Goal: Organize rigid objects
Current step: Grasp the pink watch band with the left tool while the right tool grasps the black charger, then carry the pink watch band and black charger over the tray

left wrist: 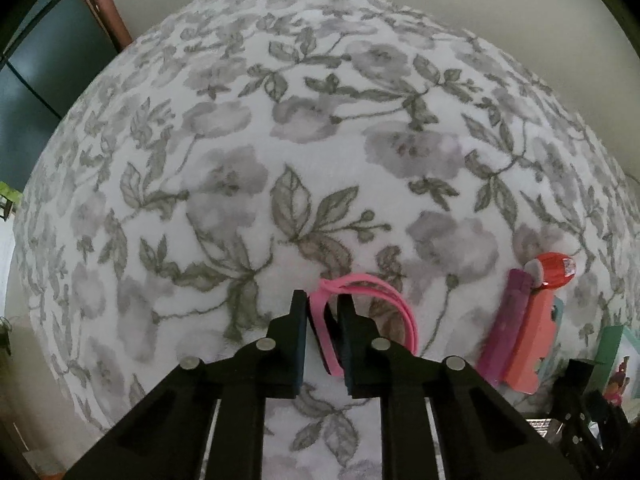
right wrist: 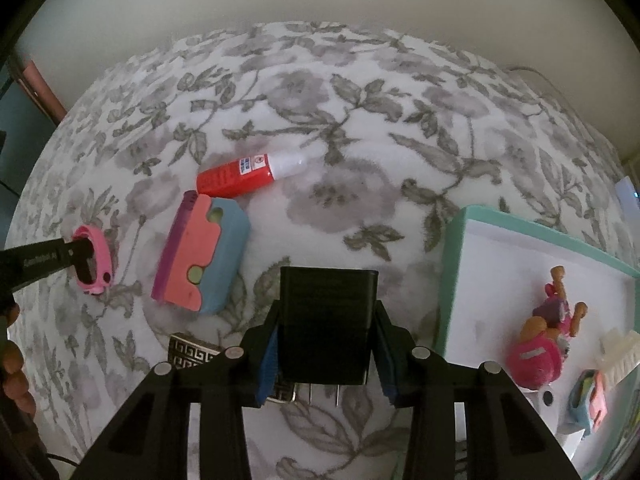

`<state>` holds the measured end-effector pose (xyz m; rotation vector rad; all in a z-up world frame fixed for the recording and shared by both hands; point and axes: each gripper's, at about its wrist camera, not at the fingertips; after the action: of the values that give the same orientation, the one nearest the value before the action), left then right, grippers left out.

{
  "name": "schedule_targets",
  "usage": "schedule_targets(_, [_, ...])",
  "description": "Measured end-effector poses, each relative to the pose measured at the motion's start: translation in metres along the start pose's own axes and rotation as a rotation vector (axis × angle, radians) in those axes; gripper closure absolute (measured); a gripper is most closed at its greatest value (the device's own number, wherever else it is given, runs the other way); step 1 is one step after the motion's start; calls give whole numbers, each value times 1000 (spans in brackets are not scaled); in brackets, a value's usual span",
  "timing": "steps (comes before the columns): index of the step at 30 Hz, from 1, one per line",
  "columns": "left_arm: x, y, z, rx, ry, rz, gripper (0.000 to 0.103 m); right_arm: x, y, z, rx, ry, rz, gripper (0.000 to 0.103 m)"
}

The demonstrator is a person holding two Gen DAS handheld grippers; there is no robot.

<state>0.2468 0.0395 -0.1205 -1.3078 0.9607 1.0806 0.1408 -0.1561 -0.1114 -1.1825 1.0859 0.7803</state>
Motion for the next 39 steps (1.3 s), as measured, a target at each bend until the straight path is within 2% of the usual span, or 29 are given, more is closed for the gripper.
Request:
schedule_targets(6, [-28,-8,-4,10,2,-56,88,-24,6,-14,25,-9,-33,60])
schedule_targets(14, [-99,-4,-5,27,4,-230,88,-60,16,-36,74,-13,-108,60])
schedule_targets(21, [-158,11,-33,102,27,-361,88,-98,30,-67,150,-14,-171,60])
schedule_targets(30, [-190,37,-77,209,57,-415,88,-128,52,-116,251,28,-208,60])
schedule_targets(39, [-185,62,-112,280,80,-369,88,-157,69,-170,351,58,-247,60])
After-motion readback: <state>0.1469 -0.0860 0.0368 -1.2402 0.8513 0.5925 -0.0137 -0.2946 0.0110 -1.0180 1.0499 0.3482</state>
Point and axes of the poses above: each gripper's, at about its wrist camera, not at the fingertips, and x roughly the way its jaws point, z to its left, y to its underside
